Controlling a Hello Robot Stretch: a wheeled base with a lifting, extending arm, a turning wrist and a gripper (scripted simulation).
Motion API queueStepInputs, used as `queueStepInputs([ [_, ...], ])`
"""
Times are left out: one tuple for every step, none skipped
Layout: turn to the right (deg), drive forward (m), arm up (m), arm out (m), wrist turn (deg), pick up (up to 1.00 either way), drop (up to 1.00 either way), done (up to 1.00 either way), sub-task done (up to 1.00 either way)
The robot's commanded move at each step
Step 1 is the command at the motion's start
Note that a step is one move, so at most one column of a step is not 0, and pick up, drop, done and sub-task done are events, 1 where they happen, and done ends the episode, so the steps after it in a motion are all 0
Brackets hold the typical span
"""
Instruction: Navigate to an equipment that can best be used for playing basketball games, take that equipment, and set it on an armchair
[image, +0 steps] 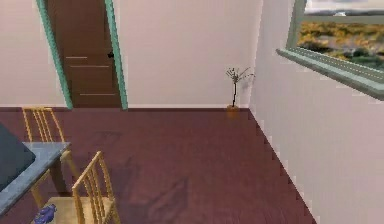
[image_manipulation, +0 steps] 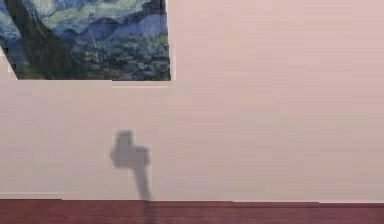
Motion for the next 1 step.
queueStepInputs([
  [45.0,0.00,0.00,0.00,0.0,0.00,0.00,0.00,0.00],
])
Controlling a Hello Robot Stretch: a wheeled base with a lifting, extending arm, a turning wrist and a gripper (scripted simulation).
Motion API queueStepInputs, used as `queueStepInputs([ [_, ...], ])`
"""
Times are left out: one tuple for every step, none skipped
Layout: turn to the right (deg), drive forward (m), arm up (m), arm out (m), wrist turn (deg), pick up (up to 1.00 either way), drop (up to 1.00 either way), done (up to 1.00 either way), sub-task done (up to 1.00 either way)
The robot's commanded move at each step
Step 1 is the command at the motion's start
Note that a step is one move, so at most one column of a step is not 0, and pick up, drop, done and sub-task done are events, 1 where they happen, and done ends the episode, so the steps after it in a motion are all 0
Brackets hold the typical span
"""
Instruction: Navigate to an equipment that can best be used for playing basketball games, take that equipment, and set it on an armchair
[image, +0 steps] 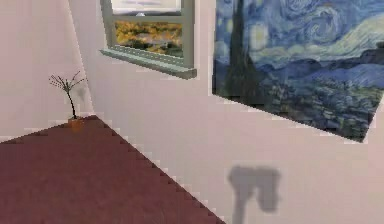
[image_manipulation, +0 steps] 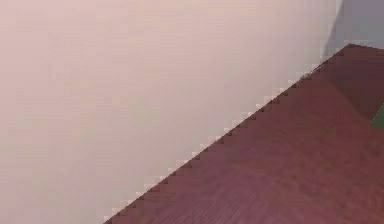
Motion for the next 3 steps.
queueStepInputs([
  [45.0,0.00,0.00,0.00,0.0,0.00,0.00,0.00,0.00],
  [0.0,0.15,0.00,0.00,0.0,0.00,0.00,0.00,0.00],
  [-42.0,0.00,0.00,0.00,0.0,0.00,0.00,0.00,0.00],
])
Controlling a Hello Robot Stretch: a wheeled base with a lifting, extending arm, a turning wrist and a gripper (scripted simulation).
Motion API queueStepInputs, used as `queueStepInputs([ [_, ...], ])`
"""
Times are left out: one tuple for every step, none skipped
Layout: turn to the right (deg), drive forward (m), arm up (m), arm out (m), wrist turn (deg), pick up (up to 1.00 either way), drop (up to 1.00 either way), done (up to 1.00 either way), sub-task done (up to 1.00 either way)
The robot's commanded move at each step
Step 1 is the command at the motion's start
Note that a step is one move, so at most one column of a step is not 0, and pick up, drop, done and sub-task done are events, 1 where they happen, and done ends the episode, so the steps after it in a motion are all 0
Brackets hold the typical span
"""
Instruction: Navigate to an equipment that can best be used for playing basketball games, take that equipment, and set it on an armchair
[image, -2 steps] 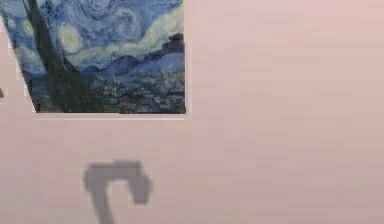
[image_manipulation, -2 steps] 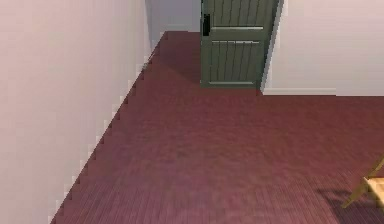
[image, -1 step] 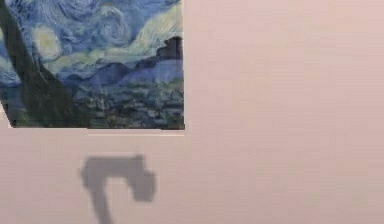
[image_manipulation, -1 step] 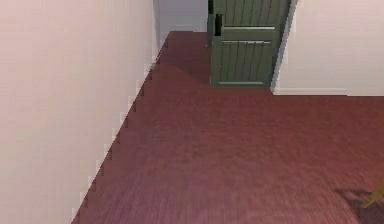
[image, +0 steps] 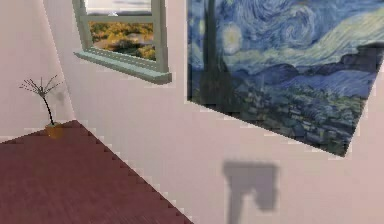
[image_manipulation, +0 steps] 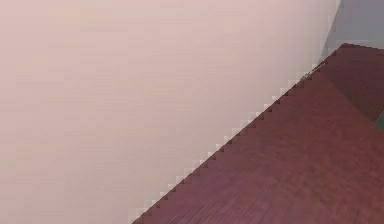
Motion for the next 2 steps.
queueStepInputs([
  [0.0,0.20,0.00,0.00,0.0,0.00,0.00,0.00,0.00],
  [-45.0,0.00,0.00,0.00,0.0,0.00,0.00,0.00,0.00],
])
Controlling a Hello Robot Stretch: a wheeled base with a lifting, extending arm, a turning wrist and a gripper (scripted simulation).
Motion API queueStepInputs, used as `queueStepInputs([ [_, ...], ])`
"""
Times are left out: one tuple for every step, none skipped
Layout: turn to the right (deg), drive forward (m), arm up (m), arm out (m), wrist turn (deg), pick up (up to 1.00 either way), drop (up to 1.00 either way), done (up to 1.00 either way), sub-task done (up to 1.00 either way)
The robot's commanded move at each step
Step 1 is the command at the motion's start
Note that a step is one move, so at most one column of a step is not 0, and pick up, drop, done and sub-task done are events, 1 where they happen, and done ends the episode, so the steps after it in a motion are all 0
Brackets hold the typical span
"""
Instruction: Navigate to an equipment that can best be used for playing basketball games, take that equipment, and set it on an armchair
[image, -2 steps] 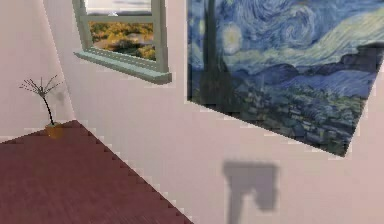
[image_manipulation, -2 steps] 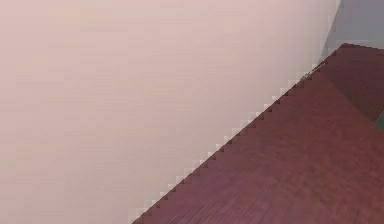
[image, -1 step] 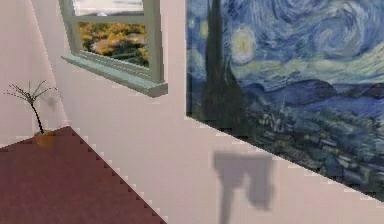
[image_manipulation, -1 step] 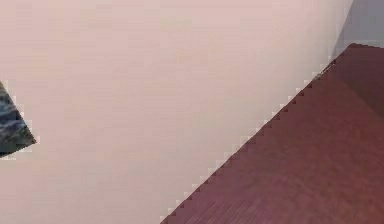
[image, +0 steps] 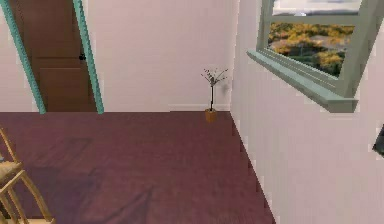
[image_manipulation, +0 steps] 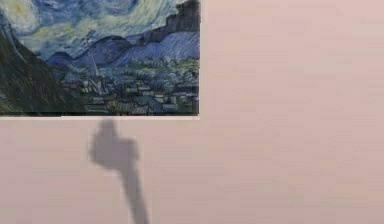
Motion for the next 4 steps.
queueStepInputs([
  [-12.0,0.00,0.00,0.00,0.0,0.00,0.00,0.00,0.00],
  [0.0,1.00,0.00,0.00,0.0,0.00,0.00,0.00,0.00],
  [-6.0,0.00,0.00,0.00,0.0,0.00,0.00,0.00,0.00],
  [0.0,0.25,0.00,0.00,0.0,0.00,0.00,0.00,0.00],
])
